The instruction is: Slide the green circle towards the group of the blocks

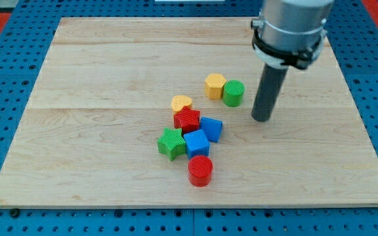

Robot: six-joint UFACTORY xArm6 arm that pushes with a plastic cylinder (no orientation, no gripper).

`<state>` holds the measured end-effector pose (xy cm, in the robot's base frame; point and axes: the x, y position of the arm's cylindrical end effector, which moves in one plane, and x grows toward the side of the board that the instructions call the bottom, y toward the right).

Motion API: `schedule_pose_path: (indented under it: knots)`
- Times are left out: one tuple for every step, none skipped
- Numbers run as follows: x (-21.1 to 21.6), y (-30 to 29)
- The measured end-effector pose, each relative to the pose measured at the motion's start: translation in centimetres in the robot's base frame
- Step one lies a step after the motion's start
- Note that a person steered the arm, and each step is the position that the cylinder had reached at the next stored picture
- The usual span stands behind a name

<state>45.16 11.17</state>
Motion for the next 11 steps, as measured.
schedule_pose_path:
  knots:
    - [-2.8, -0.5]
    - [-5.1, -3.3]
    - [-7.2, -8.1]
    - [-7.8, -8.7]
    - [-11.0, -9.8]
    - [-12.0, -12.3]
    - [-10.1, -12.2]
    - [-11.0, -15.6]
    - [-6.9, -12.3]
    - [-3.6, -9.5]
    - [-3.6, -11.3]
